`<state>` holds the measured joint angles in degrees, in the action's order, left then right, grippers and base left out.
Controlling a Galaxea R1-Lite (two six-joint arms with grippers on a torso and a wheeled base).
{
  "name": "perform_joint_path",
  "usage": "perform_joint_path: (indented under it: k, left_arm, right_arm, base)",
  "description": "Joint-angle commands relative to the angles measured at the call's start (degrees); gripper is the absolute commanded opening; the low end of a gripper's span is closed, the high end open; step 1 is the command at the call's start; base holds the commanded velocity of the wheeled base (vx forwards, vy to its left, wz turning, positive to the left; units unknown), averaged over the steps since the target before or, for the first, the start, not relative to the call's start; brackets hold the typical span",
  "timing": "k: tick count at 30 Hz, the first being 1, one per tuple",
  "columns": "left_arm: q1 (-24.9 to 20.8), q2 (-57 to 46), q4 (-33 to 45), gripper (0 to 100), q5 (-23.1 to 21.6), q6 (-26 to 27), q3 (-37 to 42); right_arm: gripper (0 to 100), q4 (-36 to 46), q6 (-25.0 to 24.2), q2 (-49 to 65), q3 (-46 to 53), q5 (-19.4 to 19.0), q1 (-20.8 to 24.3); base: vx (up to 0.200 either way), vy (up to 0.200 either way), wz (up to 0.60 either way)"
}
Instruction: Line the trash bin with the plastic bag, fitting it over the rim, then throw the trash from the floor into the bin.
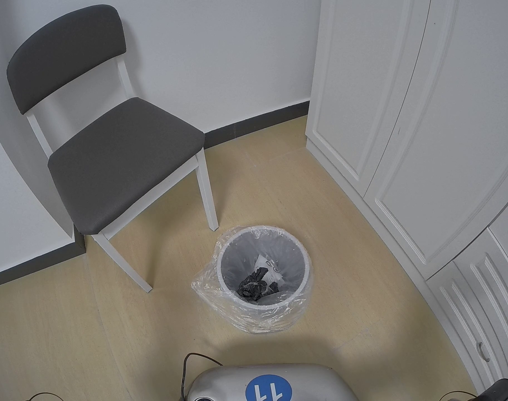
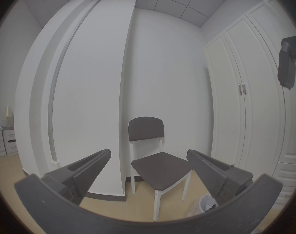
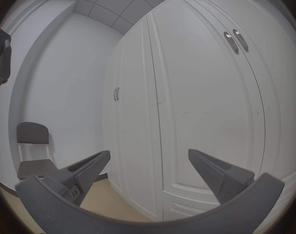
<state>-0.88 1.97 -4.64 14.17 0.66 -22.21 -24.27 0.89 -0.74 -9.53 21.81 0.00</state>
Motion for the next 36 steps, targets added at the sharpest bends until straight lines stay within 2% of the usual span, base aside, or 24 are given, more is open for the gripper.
perform_joint_path:
  k: [1,7,10,15,23,27,31,36]
  left_arm:
    - [0.09,-1.97,-1.07,100,0.16,-0.83,3.67]
    - [0.09,-1.97,-7.04,100,-0.89,-0.75,12.46]
    - [0.09,-1.97,-8.89,100,-3.62,-0.92,16.67]
    - [0.09,-1.97,-9.77,100,-4.32,-0.48,21.95]
    - [0.09,-1.97,1.04,100,-4.23,-2.06,22.21]
    - [0.09,-1.97,0.78,100,-4.76,-3.65,22.21]
    - [0.09,-1.97,2.10,100,-8.89,-3.91,22.21]
    - [0.17,-1.97,2.18,100,-9.77,-3.91,22.21]
  right_arm:
    - [100,0.01,0.34,0.74,-0.49,-0.36,0.00]
    - [100,-0.51,2.63,0.74,-0.40,-0.36,0.00]
    - [100,-3.85,2.71,0.74,0.48,-0.36,0.00]
    - [100,-8.42,3.50,0.74,1.01,-0.36,0.00]
    - [100,-11.32,5.53,0.74,2.33,-0.36,0.00]
    - [100,-11.85,5.97,0.74,3.56,-0.36,0.00]
    - [100,-12.64,6.23,0.74,5.31,-0.45,0.00]
    - [100,-12.38,6.32,0.74,7.95,-0.54,0.00]
  base:
    - [0.000,0.000,0.00]
    - [0.000,0.000,0.00]
    - [0.000,0.000,0.00]
    - [0.000,0.000,0.00]
    - [0.000,0.000,0.00]
    - [0.000,0.000,0.00]
    - [0.000,0.000,0.00]
    - [0.000,0.000,0.00]
